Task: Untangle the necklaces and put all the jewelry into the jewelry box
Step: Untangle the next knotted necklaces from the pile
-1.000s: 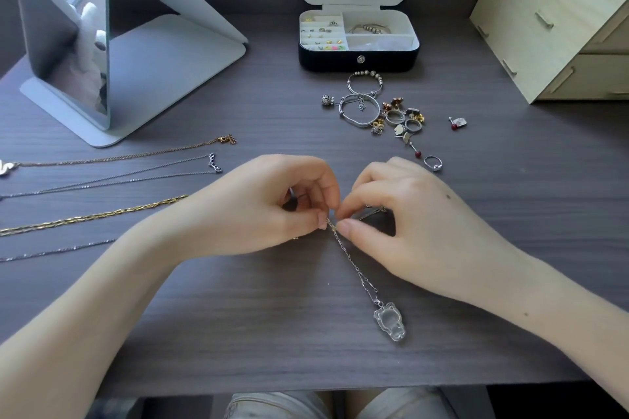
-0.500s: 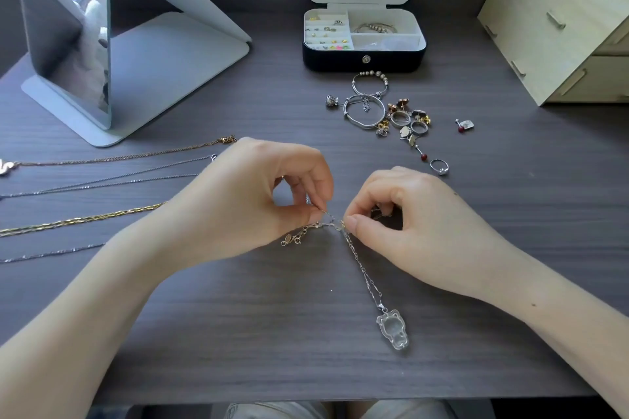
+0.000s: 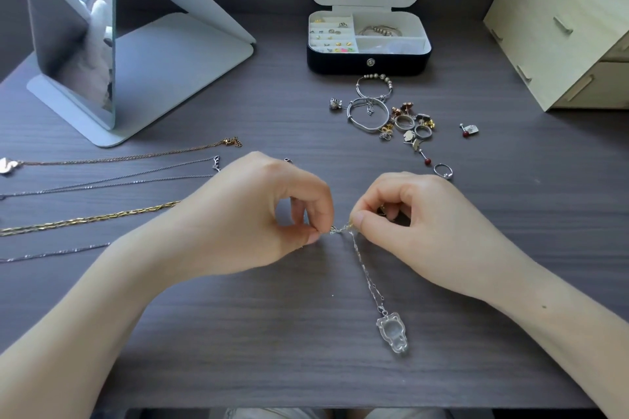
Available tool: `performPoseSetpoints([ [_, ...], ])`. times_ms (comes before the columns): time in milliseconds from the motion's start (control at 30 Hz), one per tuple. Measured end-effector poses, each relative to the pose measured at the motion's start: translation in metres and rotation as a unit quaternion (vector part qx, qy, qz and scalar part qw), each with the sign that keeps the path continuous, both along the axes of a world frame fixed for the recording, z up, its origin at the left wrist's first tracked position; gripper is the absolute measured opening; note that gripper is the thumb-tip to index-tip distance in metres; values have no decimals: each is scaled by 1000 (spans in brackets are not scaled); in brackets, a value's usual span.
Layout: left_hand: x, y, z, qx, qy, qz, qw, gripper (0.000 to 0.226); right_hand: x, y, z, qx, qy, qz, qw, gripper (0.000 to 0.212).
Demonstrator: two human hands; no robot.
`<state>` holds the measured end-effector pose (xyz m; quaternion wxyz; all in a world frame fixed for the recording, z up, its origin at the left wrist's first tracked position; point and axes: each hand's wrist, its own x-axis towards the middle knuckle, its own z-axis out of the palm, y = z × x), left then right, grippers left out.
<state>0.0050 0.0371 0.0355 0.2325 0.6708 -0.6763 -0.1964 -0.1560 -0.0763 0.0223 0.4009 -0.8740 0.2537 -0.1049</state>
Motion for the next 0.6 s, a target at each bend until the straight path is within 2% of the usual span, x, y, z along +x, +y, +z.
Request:
performPoseSetpoints([
  [600, -15, -5, -16, 6, 60, 63, 996, 6, -1, -1, 6, 28, -15, 3, 1000, 16],
])
